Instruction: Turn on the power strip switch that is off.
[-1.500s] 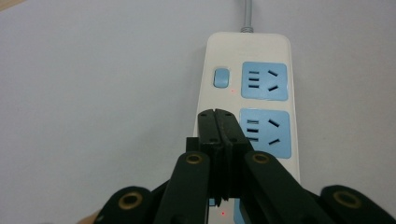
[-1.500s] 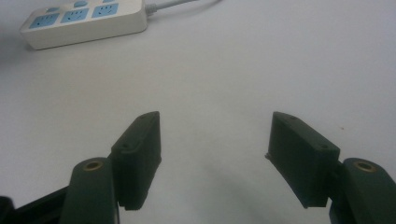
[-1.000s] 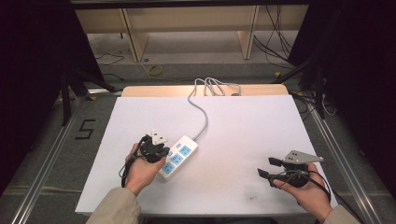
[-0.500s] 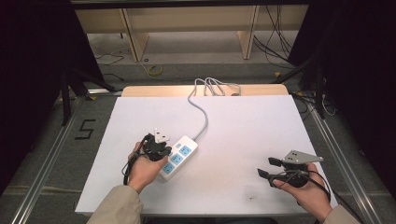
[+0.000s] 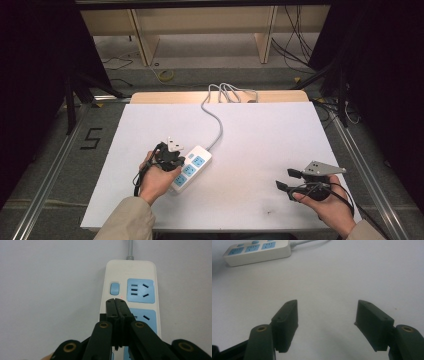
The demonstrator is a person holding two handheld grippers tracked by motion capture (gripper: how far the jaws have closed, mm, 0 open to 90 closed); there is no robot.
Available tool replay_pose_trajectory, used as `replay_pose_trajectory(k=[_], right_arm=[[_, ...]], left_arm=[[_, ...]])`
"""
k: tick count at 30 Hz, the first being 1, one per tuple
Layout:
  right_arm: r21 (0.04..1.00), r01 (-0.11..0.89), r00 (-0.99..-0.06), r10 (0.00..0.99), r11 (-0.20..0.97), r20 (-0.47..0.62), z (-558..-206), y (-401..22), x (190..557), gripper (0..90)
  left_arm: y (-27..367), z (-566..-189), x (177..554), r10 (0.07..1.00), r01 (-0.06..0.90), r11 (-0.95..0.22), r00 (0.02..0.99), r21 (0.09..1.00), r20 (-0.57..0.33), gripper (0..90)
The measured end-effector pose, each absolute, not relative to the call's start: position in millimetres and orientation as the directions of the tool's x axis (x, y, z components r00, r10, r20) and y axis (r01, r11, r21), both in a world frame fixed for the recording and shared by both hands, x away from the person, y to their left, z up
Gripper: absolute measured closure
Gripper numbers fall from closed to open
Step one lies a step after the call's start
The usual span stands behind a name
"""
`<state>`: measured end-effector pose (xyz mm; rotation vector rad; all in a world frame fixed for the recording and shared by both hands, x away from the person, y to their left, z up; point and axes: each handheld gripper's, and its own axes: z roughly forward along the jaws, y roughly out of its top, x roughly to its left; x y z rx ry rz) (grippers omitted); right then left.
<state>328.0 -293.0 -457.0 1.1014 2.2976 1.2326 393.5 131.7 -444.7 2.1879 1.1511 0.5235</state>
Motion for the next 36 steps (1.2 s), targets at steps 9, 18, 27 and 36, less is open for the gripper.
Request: replay_pose_trajectory(k=[9, 18, 27, 36], right_arm=[[0.809, 0.481, -0.658, 0.749, 0.337, 0.08, -457.1, -293.0, 328.0, 34.7], [0.809, 0.483, -0.657, 0.75, 0.336, 0.08, -457.1, -293.2, 327.8, 34.7], [0.809, 0.481, -0.659, 0.748, 0.337, 0.08, -457.0, -293.1, 327.7, 34.7], [0.809, 0.481, -0.659, 0.748, 0.339, 0.078, -456.8, -293.1, 327.6, 34.7]], left_arm=[[130.6, -447.7, 396.7, 0.837, 0.609, -0.444, 0.543, 0.657, 0.062, 89.9], [129.5, -450.3, 398.9, 0.836, 0.614, -0.455, 0.545, 0.645, 0.071, 89.9], [129.4, -451.5, 399.6, 0.833, 0.62, -0.463, 0.548, 0.633, 0.073, 89.8], [129.0, -451.8, 399.5, 0.833, 0.62, -0.462, 0.548, 0.634, 0.071, 89.9]])
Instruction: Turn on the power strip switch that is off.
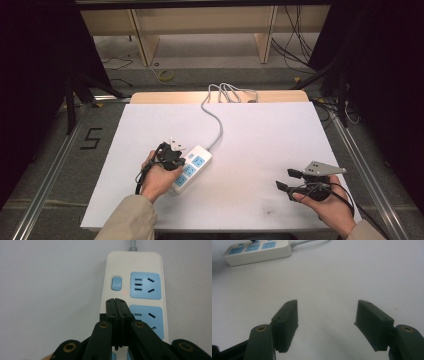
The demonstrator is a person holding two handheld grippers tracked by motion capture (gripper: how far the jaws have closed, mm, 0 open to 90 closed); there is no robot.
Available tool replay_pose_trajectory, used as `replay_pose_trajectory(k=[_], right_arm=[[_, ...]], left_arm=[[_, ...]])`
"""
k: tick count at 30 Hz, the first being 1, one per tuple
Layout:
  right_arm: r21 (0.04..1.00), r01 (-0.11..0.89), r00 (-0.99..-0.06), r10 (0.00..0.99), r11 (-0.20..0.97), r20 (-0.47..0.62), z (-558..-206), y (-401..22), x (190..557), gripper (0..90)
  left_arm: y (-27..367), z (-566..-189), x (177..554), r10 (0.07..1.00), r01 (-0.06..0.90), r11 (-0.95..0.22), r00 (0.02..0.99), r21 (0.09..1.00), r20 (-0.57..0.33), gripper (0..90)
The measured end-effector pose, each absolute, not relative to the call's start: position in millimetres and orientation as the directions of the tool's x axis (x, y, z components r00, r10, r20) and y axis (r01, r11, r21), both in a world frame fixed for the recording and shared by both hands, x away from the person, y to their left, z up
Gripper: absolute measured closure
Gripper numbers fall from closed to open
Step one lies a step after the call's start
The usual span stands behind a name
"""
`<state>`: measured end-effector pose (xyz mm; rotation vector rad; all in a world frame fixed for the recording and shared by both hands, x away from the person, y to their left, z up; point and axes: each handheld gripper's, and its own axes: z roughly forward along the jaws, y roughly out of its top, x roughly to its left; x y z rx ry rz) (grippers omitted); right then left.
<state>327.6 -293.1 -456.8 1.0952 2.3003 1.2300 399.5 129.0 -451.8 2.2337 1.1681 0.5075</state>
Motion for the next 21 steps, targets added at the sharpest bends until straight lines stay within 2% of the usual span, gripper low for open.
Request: replay_pose_trajectory(k=[21], right_arm=[[0.81, 0.478, -0.661, 0.747, 0.339, 0.077, -456.6, -292.9, 327.4, 34.7]], left_arm=[[127.6, -452.4, 399.0, 0.83, 0.618, -0.467, 0.553, 0.633, 0.073, 89.9]])
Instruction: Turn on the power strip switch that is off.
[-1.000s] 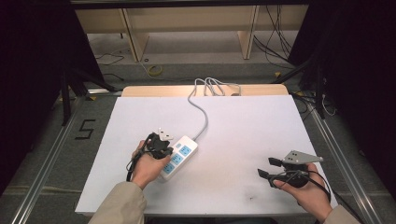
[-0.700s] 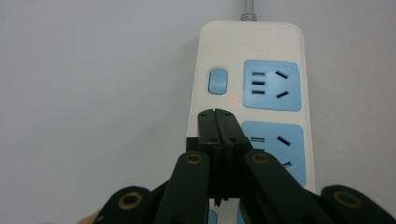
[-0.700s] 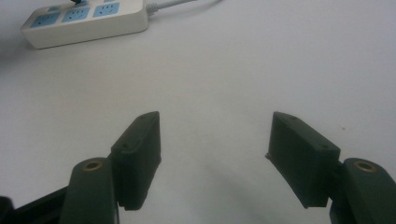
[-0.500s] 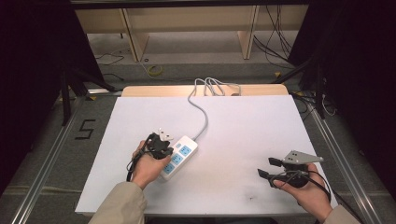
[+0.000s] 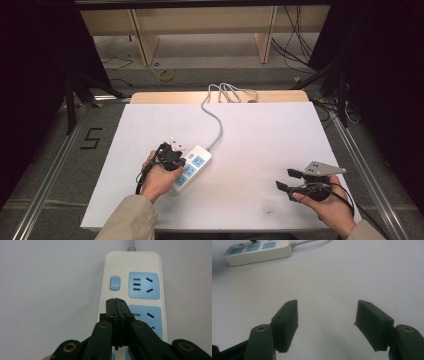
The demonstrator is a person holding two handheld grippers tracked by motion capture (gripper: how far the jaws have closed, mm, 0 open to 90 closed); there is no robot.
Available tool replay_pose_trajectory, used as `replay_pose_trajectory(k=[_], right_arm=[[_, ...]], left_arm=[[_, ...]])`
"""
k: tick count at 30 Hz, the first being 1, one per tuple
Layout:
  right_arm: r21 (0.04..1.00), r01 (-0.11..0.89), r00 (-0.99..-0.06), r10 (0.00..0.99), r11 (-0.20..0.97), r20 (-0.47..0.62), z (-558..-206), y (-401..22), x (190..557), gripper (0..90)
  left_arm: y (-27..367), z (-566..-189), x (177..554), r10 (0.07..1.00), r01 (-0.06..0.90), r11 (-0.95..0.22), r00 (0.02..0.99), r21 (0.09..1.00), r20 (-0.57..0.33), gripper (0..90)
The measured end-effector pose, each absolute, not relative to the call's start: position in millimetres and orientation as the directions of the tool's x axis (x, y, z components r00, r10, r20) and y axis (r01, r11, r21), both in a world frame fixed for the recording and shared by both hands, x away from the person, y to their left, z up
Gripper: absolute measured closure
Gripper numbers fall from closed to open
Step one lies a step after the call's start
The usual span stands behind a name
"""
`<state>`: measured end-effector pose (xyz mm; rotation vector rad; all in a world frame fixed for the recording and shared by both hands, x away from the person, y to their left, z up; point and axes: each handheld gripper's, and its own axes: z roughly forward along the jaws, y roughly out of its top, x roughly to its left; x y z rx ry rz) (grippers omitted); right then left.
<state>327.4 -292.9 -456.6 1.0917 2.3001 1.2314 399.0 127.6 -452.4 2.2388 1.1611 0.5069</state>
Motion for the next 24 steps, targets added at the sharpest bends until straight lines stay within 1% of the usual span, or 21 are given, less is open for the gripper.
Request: replay_pose_trajectory(k=[24], right_arm=[[0.81, 0.479, -0.661, 0.747, 0.339, 0.078, -456.5, -292.6, 326.9, 34.7]], left_arm=[[125.2, -453.2, 399.3, 0.837, 0.625, -0.462, 0.542, 0.629, 0.077, 90.0]])
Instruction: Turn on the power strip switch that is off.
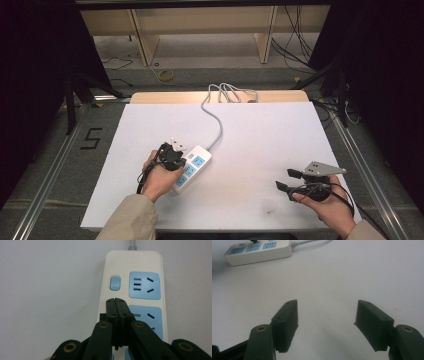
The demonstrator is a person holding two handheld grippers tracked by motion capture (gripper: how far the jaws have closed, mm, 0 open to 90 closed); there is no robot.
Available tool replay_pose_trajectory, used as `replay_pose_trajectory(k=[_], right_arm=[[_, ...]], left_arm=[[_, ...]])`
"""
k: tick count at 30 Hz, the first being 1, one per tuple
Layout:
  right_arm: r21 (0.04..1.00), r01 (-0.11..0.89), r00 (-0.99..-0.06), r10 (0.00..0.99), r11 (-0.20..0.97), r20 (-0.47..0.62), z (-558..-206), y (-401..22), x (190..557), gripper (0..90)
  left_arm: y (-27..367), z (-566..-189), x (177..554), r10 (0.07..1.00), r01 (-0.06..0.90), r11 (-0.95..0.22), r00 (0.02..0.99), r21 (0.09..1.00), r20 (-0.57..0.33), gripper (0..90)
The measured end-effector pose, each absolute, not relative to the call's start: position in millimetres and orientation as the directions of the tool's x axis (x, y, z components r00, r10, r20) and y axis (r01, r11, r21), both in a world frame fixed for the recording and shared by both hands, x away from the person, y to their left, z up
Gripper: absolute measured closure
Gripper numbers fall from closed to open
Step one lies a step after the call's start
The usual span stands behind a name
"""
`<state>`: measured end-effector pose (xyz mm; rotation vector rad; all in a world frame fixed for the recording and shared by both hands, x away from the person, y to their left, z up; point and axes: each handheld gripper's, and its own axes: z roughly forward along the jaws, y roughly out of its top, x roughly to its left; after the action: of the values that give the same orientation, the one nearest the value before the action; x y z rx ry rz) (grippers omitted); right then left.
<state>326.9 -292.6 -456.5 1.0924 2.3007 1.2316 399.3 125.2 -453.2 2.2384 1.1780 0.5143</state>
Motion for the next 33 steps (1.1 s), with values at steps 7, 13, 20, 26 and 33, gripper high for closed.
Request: replay_pose_trajectory(k=[7, 13, 20, 26, 33], right_arm=[[0.809, 0.48, -0.66, 0.747, 0.339, 0.079, -456.6, -292.4, 326.8, 34.7], [0.808, 0.482, -0.661, 0.746, 0.34, 0.08, -456.8, -292.3, 326.8, 34.7], [0.806, 0.484, -0.662, 0.745, 0.341, 0.082, -456.9, -292.3, 326.7, 34.7], [0.807, 0.483, -0.661, 0.745, 0.34, 0.083, -457.0, -291.8, 326.6, 34.7], [0.806, 0.483, -0.664, 0.744, 0.343, 0.082, -457.4, -292.1, 326.4, 34.7]], left_arm=[[124.5, -453.4, 399.2, 0.837, 0.625, -0.466, 0.54, 0.627, 0.084, 90.0], [125.0, -453.1, 399.4, 0.84, 0.634, -0.461, 0.538, 0.621, 0.076, 90.0], [125.2, -453.0, 399.7, 0.839, 0.635, -0.463, 0.539, 0.619, 0.075, 90.0], [125.7, -453.0, 400.0, 0.841, 0.639, -0.457, 0.536, 0.619, 0.068, 90.0], [125.4, -452.5, 401.3, 0.843, 0.647, -0.456, 0.535, 0.611, 0.062, 90.0]])
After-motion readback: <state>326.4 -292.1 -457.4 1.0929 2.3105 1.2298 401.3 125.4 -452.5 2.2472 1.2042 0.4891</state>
